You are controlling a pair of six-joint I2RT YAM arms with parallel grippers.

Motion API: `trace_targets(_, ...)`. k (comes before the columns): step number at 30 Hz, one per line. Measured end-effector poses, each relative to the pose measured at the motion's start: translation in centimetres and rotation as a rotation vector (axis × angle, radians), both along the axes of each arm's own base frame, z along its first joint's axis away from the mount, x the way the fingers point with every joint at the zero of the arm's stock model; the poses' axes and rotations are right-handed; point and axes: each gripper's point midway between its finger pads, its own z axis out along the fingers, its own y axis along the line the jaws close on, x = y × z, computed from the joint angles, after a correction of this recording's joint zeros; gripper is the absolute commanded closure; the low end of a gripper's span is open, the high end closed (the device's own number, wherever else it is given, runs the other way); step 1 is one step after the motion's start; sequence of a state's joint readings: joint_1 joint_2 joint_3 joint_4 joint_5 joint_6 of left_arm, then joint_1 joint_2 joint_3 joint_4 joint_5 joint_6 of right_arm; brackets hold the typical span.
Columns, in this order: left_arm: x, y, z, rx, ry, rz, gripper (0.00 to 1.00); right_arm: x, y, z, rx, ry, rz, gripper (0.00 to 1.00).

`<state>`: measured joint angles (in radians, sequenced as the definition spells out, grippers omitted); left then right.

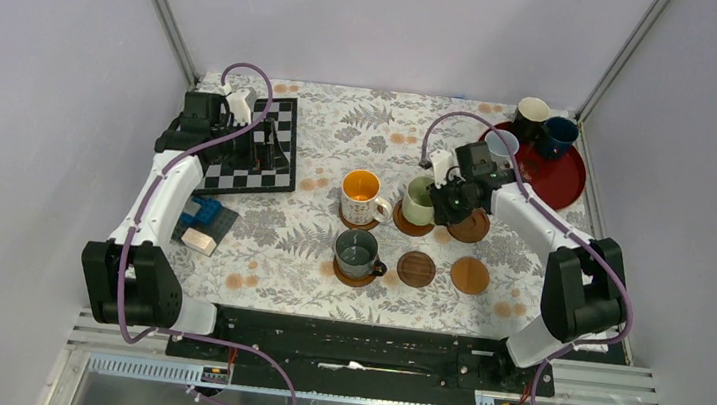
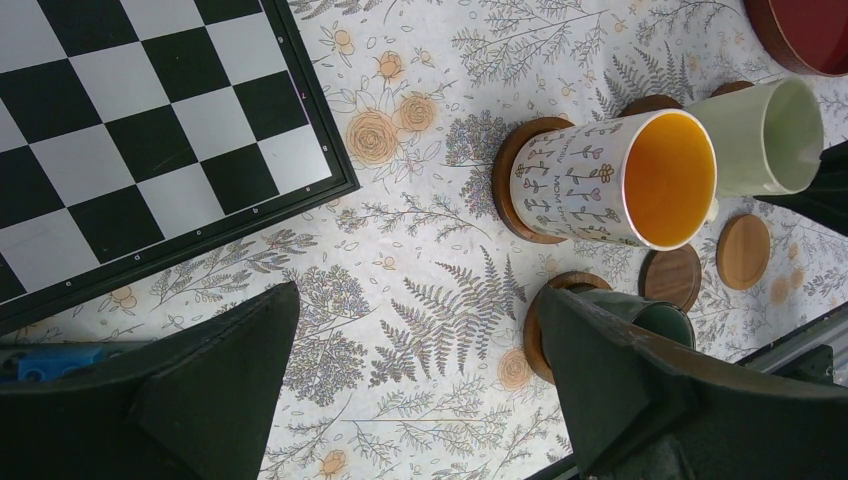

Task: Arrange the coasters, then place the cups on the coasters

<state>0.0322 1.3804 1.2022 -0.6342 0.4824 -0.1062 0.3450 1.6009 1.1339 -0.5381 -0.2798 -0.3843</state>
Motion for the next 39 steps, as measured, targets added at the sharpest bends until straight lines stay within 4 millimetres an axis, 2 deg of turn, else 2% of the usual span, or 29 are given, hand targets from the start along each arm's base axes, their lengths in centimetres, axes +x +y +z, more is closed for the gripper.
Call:
trace_targets(7, 0.0, 0.0, 0.0, -0.001, 0.0, -0.001, 0.01, -0.3, 1.3, -0.6, -0.019, -0.048, 0.008, 1.0)
trace_targets(39, 0.0, -0.3, 0.2, -0.012, -0.007, -0.011, 0.01, -0.2, 1.0, -1.5, -0.056, -0.078, -0.013, 1.0)
